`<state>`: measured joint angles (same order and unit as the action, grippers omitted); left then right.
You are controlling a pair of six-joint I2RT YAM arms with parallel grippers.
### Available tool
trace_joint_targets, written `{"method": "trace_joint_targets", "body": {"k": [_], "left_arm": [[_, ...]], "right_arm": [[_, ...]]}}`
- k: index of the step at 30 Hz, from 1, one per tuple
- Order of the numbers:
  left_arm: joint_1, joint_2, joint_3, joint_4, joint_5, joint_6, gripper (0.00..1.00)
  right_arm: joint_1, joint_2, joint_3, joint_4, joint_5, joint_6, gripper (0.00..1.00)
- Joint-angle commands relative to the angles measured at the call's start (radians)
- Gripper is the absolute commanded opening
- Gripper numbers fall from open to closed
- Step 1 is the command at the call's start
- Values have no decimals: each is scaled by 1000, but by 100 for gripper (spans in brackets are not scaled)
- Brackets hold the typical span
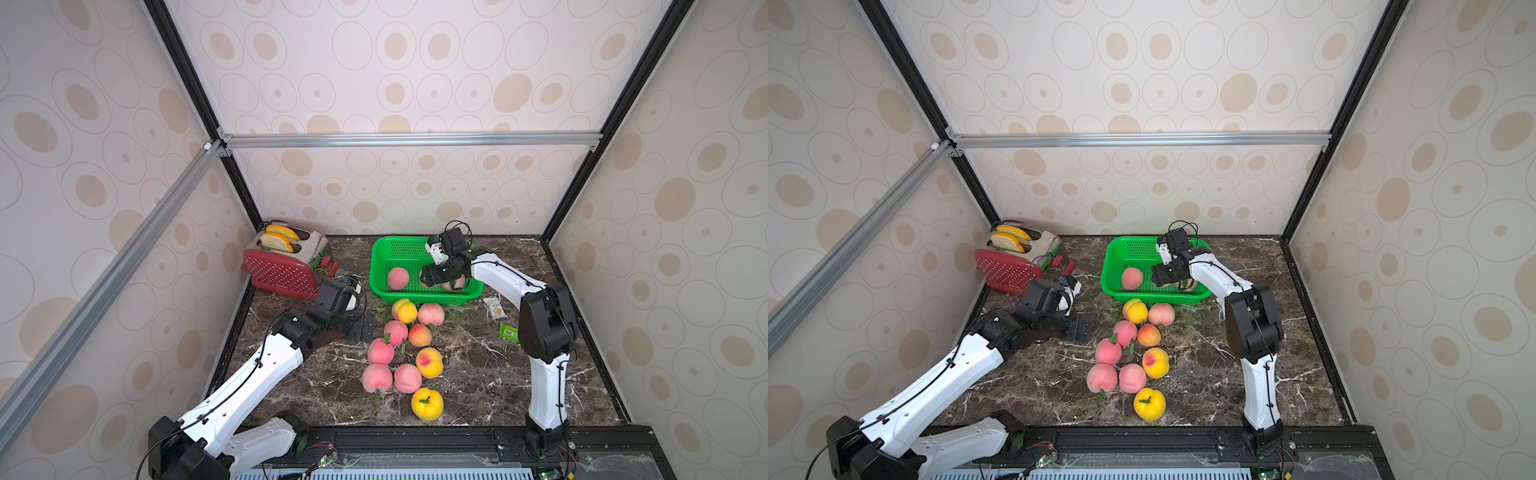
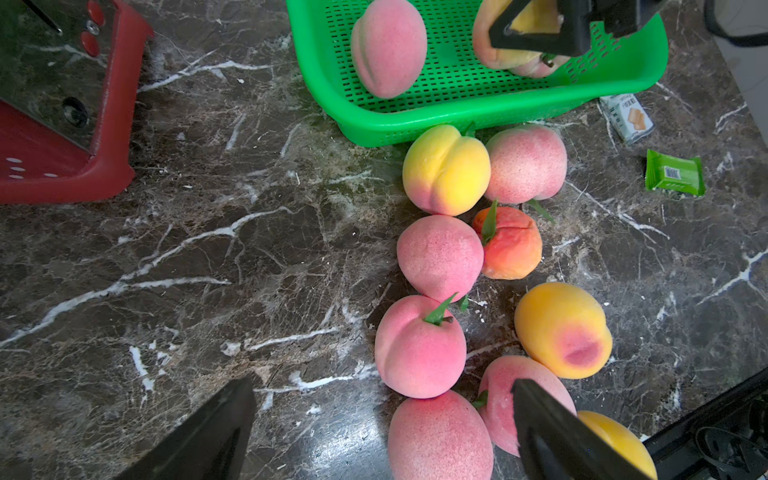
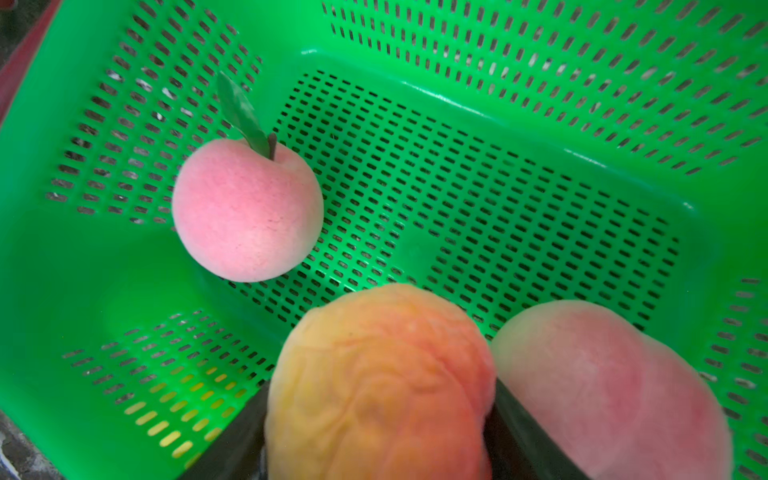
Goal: Put the peaches into the basket
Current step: Place the peach in the basket.
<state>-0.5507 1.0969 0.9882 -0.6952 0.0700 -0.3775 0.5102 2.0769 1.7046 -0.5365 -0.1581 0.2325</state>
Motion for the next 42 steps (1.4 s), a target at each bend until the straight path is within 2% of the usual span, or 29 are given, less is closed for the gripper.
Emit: {"method": "trace_joint_targets", "body": {"k": [1, 13, 25, 42], "left_arm": [[-3, -7, 21, -21, 8, -3, 99], [-3, 4, 17, -18, 6, -6, 99], [-3, 3, 15, -21, -1, -10, 99], [-3, 46, -24, 9, -8, -32, 99]], "right_arm": [[-3, 17, 25, 5, -3, 14, 56], [-4, 78, 69, -33, 32, -30, 56], [-5, 110, 134, -86, 32, -61, 64], [-5, 98, 136, -96, 31, -55, 72]]}}
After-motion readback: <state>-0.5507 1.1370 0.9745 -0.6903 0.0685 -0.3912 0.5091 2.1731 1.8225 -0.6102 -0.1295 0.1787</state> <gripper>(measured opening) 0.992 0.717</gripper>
